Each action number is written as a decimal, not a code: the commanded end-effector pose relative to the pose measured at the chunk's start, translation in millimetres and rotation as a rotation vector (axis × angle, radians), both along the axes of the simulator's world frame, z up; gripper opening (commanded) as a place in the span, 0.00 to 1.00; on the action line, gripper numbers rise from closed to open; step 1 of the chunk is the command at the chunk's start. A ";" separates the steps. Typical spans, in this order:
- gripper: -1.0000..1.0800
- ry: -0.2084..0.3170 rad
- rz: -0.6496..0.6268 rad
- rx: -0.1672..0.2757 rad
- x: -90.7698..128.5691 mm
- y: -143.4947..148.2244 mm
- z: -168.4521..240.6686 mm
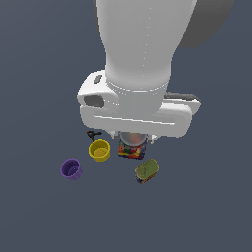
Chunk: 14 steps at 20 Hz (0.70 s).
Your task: Pick up a designated object from a clutter of objects.
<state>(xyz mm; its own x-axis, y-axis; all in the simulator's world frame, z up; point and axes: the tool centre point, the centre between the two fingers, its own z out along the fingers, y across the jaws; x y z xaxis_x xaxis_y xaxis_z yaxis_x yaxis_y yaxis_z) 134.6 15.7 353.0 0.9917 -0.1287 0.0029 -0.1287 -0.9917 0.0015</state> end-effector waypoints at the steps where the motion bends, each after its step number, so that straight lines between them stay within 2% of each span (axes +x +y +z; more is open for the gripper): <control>1: 0.00 0.000 -0.001 0.000 0.5 9.2 16.7; 8: 0.00 0.002 -0.001 0.002 2.1 23.4 38.4; 14: 0.00 0.003 -0.001 0.002 3.3 24.4 39.7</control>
